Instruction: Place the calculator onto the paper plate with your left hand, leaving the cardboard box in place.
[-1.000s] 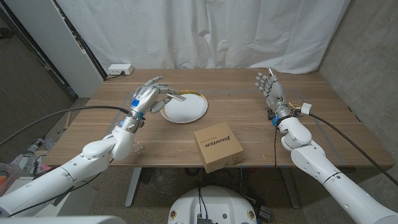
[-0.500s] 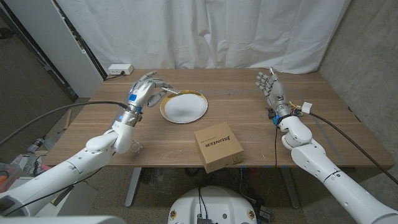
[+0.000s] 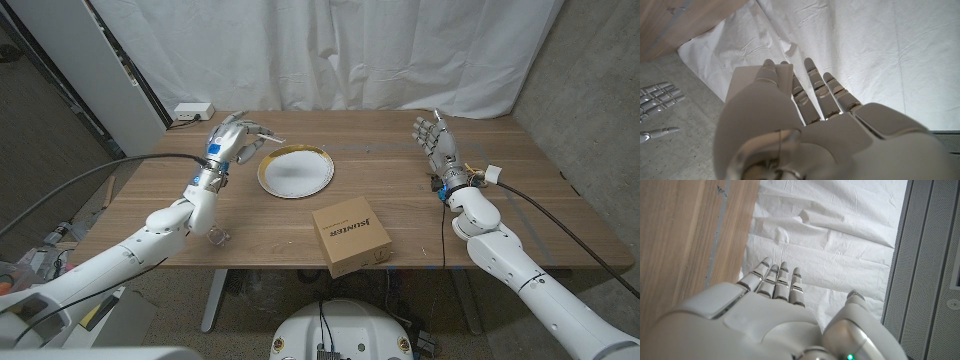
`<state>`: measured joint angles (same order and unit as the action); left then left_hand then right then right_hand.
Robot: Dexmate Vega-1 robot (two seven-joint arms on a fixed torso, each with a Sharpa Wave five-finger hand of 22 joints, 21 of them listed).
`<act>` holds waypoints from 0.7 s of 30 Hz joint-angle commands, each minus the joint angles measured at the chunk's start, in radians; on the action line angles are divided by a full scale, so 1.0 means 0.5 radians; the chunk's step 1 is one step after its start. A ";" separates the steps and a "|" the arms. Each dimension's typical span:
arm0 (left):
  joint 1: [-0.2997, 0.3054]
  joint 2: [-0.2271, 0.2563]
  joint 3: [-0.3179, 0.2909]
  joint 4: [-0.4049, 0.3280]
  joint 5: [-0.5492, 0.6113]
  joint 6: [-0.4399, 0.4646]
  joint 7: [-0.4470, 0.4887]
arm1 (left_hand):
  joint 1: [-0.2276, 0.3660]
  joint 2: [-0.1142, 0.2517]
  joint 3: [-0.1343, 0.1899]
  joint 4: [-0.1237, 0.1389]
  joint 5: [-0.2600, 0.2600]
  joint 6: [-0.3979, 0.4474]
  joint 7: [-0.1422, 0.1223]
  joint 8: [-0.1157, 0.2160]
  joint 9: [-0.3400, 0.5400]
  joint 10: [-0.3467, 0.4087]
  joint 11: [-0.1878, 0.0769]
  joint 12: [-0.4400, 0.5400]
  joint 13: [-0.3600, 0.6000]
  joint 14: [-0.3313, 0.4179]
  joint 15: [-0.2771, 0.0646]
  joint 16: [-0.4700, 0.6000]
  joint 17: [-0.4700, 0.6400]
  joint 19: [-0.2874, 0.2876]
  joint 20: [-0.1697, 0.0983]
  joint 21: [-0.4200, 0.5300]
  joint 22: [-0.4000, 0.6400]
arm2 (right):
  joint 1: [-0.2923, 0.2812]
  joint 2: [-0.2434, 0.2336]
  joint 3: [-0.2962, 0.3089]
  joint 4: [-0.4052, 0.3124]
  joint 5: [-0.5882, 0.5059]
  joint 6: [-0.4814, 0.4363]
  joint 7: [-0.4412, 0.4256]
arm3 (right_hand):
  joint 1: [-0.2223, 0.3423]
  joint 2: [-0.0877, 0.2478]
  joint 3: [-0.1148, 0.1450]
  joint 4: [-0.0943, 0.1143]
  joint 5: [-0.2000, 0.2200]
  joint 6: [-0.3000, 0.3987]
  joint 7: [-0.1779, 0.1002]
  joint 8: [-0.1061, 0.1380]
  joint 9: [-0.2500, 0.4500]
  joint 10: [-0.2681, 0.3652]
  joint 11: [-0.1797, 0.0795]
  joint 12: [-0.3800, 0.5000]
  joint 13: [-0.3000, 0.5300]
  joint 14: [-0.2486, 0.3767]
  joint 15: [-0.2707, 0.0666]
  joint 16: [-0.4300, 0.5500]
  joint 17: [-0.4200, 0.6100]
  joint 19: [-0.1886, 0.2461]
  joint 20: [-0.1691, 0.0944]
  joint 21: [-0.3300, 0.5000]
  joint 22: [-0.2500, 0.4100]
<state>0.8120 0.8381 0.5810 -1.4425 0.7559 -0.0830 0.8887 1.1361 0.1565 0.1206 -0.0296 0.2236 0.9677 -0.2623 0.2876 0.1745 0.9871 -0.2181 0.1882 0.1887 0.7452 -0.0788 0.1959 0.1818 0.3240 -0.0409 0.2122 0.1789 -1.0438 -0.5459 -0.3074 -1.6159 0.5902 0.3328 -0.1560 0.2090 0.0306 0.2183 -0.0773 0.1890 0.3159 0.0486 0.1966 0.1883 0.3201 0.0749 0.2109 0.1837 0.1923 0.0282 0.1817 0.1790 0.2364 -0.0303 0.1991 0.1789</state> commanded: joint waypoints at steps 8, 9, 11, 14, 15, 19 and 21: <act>-0.329 -0.121 0.259 0.359 -0.003 -0.100 -0.101 | 0.007 -0.022 0.019 0.012 -0.004 0.268 0.231 -0.007 0.007 0.013 0.006 -0.003 0.003 0.011 -0.226 -0.009 0.000 -0.004 -0.057 -0.007 0.006 | -0.137 -0.001 0.028 -0.142 -0.071 0.033 -0.132 | 0.009 0.008 0.002 -0.008 0.007 0.009 0.003 0.004 0.010 0.018 0.002 0.006 0.005 0.009 -0.003 0.007 0.006 0.022 -0.007 0.005 0.010; -0.339 -0.123 0.271 0.361 -0.001 -0.099 -0.117 | 0.006 -0.023 0.020 0.013 -0.005 0.266 0.219 -0.010 0.007 0.015 0.006 -0.003 0.003 0.010 -0.224 -0.009 0.000 -0.008 -0.055 -0.008 0.006 | -0.147 -0.001 0.033 -0.152 -0.075 0.036 -0.141 | 0.009 0.008 0.002 -0.008 0.007 0.009 0.003 0.003 0.010 0.017 0.001 0.006 0.005 0.009 -0.003 0.008 0.006 0.022 -0.007 0.004 0.010; -0.354 -0.121 0.291 0.351 0.008 -0.084 -0.152 | 0.006 -0.024 0.021 0.014 -0.006 0.269 0.220 -0.011 0.007 0.016 0.006 -0.003 0.003 0.010 -0.223 -0.009 0.000 -0.009 -0.056 -0.009 0.006 | -0.167 -0.001 0.044 -0.169 -0.083 0.049 -0.158 | 0.009 0.008 0.001 -0.008 0.007 0.009 0.003 0.004 0.010 0.017 -0.001 0.006 0.005 0.010 -0.004 0.008 0.006 0.023 -0.007 0.005 0.011; -0.373 -0.118 0.315 0.341 0.015 -0.079 -0.187 | 0.005 -0.029 0.020 0.016 -0.008 0.280 0.213 -0.011 0.006 0.020 0.006 -0.002 0.003 0.011 -0.227 -0.009 0.000 -0.011 -0.066 -0.010 0.005 | -0.201 0.000 0.066 -0.196 -0.098 0.076 -0.185 | 0.009 0.008 0.001 -0.008 0.006 0.009 0.003 0.003 0.010 0.018 0.001 0.006 0.005 0.009 -0.003 0.008 0.006 0.023 -0.006 0.005 0.011; -0.378 -0.118 0.322 0.335 0.016 -0.073 -0.205 | 0.004 -0.030 0.020 0.016 -0.008 0.284 0.212 -0.010 0.006 0.021 0.006 -0.002 0.003 0.011 -0.227 -0.009 0.000 -0.011 -0.066 -0.010 0.005 | -0.213 -0.001 0.075 -0.207 -0.104 0.083 -0.195 | 0.008 0.008 0.001 -0.008 0.006 0.008 0.003 0.003 0.010 0.018 0.001 0.006 0.005 0.009 -0.003 0.008 0.006 0.023 -0.006 0.005 0.011; -0.397 -0.124 0.345 0.337 0.011 -0.074 -0.247 | 0.004 -0.033 0.021 0.019 -0.010 0.282 0.210 -0.016 0.006 0.028 0.005 0.000 0.003 0.006 -0.232 -0.011 0.000 -0.017 -0.066 -0.012 0.005 | -0.265 -0.010 0.115 -0.254 -0.127 0.104 -0.240 | 0.007 0.008 0.000 -0.008 0.006 0.009 0.003 0.003 0.010 0.018 0.000 0.006 0.005 0.010 -0.003 0.008 0.006 0.023 -0.005 0.005 0.011; -0.405 -0.131 0.358 0.349 0.011 -0.080 -0.251 | 0.004 -0.035 0.022 0.019 -0.010 0.289 0.210 -0.016 0.006 0.032 0.004 0.000 0.003 0.006 -0.232 -0.011 -0.001 -0.017 -0.067 -0.012 0.005 | -0.293 -0.015 0.139 -0.278 -0.136 0.110 -0.262 | 0.007 0.008 0.000 -0.008 0.006 0.010 0.002 0.004 0.010 0.019 0.000 0.007 0.005 0.011 -0.003 0.008 0.006 0.023 -0.006 0.005 0.011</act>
<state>0.6495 0.7842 0.7174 -1.2875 0.7589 -0.1218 0.8094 1.1400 0.1417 0.1279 -0.0239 0.2234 0.9911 -0.2677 0.2803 0.1746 0.9925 -0.2125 0.1880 0.1881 0.7451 -0.0788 0.1919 0.1818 0.3164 -0.0411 0.2069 0.1789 -1.1325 -0.5462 -0.2771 -1.7025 0.5501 0.3606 -0.2320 0.2091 0.0306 0.2183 -0.0772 0.1890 0.3159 0.0486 0.1966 0.1883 0.3201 0.0749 0.2109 0.1837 0.1923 0.0283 0.1817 0.1790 0.2364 -0.0303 0.1991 0.1789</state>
